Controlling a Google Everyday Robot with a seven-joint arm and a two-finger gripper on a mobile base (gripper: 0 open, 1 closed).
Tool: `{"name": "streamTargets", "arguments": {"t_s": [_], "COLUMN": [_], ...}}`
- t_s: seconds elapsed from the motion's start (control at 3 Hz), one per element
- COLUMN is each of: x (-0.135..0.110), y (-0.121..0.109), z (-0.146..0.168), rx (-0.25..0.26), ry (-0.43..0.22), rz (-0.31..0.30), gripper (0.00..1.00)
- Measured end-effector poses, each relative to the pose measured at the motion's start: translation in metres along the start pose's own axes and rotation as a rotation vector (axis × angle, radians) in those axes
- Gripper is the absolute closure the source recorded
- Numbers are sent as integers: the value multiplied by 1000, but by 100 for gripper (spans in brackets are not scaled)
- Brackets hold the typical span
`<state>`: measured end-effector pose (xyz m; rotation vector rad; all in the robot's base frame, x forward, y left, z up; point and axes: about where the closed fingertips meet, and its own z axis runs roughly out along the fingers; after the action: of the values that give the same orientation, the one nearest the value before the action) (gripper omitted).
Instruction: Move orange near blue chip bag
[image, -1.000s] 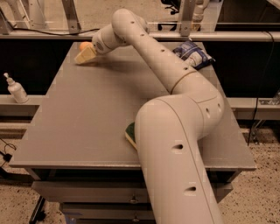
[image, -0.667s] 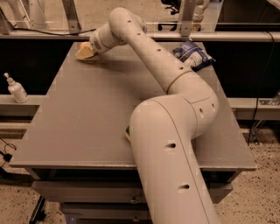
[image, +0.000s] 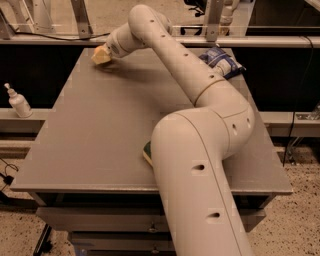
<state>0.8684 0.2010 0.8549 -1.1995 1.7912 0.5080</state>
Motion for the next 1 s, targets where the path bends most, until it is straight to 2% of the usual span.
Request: {"name": "streamTargets", "arguments": {"t_s": [0.33,0.67,1.0], "x": [-5,-3,14], "y": [5,23,46], "z": [-26,-59,-99], "rx": [-7,-35,-67], "ry": [-19,-33,-19], "rz": [-13,-36,-51], "gripper": [100,100,100]}}
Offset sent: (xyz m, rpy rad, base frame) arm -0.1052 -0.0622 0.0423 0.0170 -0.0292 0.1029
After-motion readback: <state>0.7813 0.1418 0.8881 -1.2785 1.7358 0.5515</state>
